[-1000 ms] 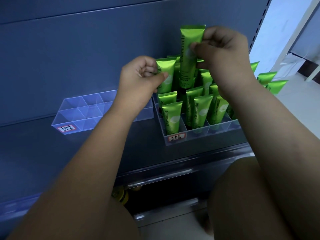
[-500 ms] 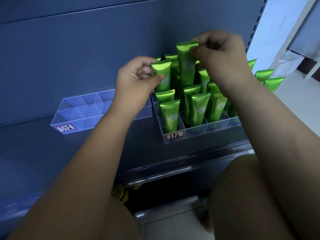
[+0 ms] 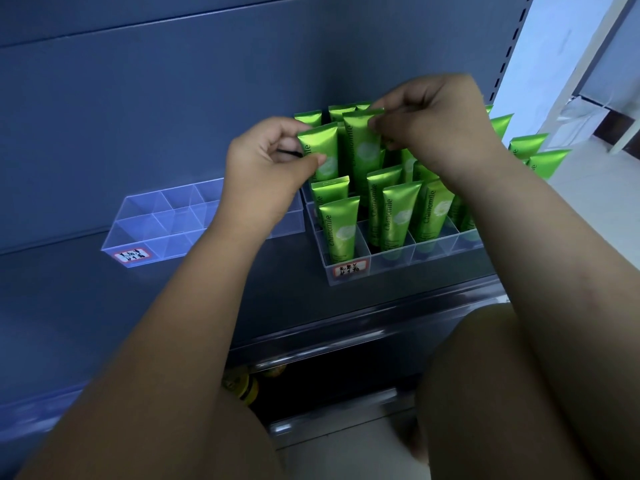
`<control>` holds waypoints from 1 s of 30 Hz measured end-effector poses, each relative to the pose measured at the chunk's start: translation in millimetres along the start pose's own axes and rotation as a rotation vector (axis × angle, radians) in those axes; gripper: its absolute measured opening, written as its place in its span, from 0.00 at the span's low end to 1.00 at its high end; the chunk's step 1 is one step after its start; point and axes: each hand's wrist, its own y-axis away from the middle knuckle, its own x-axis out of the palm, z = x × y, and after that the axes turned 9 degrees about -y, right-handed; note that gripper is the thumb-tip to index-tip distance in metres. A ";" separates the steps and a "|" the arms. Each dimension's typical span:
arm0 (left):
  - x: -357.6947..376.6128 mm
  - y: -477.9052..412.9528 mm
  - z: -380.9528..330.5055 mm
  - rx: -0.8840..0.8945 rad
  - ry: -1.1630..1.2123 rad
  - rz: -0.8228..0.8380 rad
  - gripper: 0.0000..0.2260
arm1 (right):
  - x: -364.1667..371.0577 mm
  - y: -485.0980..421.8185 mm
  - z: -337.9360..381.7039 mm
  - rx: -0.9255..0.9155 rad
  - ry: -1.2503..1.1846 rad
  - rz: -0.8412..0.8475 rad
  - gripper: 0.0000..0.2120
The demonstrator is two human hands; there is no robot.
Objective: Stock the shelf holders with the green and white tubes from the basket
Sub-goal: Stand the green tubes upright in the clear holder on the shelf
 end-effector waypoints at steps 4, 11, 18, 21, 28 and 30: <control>-0.3 0.5 -0.5 0.009 -0.005 0.005 0.13 | -0.2 0.7 -0.8 -0.009 0.065 0.056 0.04; 0.1 1.3 -0.5 0.007 -0.025 -0.008 0.14 | -3.5 -0.9 -3.5 -0.008 0.151 0.080 0.05; 1.6 2.4 1.7 0.029 -0.069 0.031 0.15 | -11.6 2.2 -2.5 0.006 0.308 0.156 0.06; 3.3 4.1 2.5 0.036 -0.104 0.049 0.14 | -12.7 2.5 -1.1 0.010 0.393 0.177 0.06; 3.4 7.6 0.7 -0.018 -0.109 0.068 0.10 | -12.6 4.1 3.0 0.004 0.525 0.234 0.07; 3.5 8.4 -0.3 -0.031 -0.127 0.077 0.07 | -12.7 4.7 4.2 -0.001 0.545 0.252 0.08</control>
